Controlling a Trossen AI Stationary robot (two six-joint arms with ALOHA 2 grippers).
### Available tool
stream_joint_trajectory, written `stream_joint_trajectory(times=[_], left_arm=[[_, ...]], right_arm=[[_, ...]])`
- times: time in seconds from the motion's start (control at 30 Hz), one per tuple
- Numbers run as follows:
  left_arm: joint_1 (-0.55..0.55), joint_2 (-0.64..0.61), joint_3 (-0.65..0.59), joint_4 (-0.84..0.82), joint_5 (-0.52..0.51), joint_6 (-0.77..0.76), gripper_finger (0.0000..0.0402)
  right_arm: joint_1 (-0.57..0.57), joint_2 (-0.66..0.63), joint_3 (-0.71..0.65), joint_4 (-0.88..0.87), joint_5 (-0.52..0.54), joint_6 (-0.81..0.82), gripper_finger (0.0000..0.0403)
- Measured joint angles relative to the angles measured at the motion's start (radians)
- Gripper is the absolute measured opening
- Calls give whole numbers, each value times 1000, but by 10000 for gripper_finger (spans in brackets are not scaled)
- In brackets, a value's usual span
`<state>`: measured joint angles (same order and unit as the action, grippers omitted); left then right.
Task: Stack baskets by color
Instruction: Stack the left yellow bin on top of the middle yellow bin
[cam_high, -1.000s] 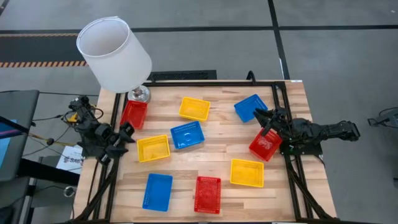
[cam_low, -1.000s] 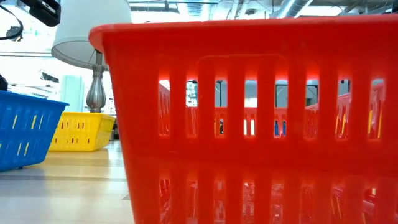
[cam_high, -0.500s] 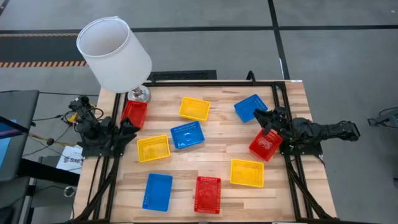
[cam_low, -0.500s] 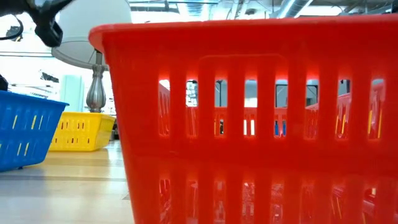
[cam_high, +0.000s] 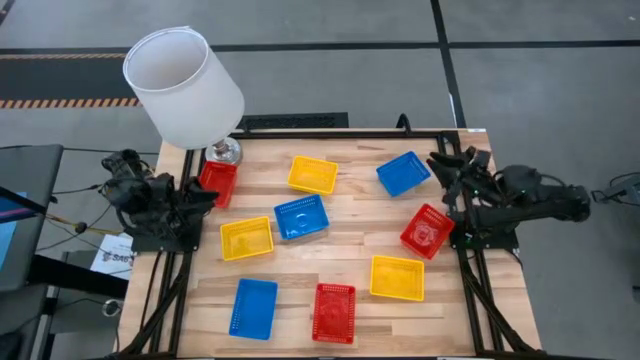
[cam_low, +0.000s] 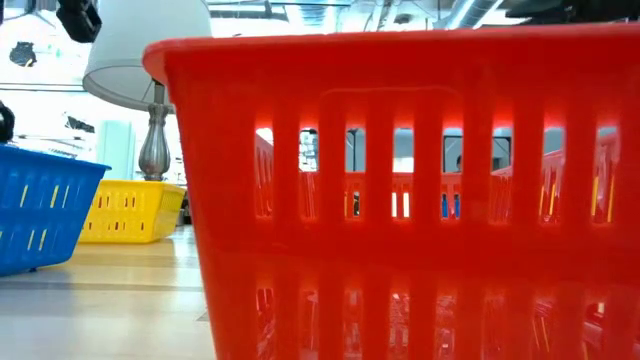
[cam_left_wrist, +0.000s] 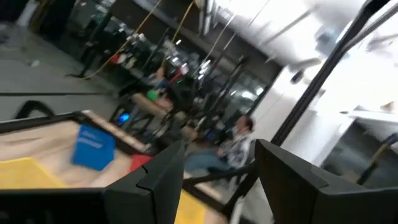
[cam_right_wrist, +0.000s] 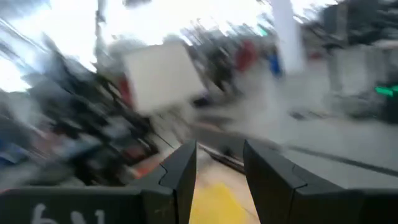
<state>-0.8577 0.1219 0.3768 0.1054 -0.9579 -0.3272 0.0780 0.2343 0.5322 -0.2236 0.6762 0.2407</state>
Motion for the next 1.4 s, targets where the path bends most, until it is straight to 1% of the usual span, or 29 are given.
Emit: stream_joint_trajectory(times=[0.1,0.23,0.33,0.4,0.47,0.6,0.67,0.77,0.83,0.97,1.1,1.17,1.23,1.33,1.4], left_arm=[[0,70,112,-232,-66,-140,185],[0,175,243,-617,-77,-438,185],[16,255,301,-860,-97,-685,185],[36,306,321,-987,-78,-828,185],[62,351,327,-1074,-36,-931,185],[131,434,322,-1170,81,-1065,185],[174,482,322,-1194,141,-1097,185],[240,536,322,-1190,223,-1081,185],[286,573,322,-1175,289,-1030,185],[393,649,321,-1124,448,-881,185],[501,708,321,-1001,552,-666,190],[565,730,321,-938,615,-557,201],[631,751,321,-909,674,-472,218],[728,788,321,-917,725,-402,246],[788,816,321,-949,761,-355,257]], right_arm=[[-1,129,133,-277,64,112,157],[-11,298,253,-601,67,289,157],[-16,397,284,-749,53,406,157],[-15,441,285,-796,28,444,157],[-15,477,285,-822,4,464,157],[-15,545,286,-814,-27,467,157],[-14,576,286,-811,-39,468,157],[-14,605,286,-810,-62,467,157],[-14,618,286,-795,-83,459,157],[-14,636,286,-754,-136,410,157],[-13,636,286,-732,-165,388,157],[-13,638,286,-724,-180,382,157],[-13,635,286,-726,-182,379,157],[-13,636,286,-736,-182,379,157],[-13,636,286,-737,-182,379,157]])
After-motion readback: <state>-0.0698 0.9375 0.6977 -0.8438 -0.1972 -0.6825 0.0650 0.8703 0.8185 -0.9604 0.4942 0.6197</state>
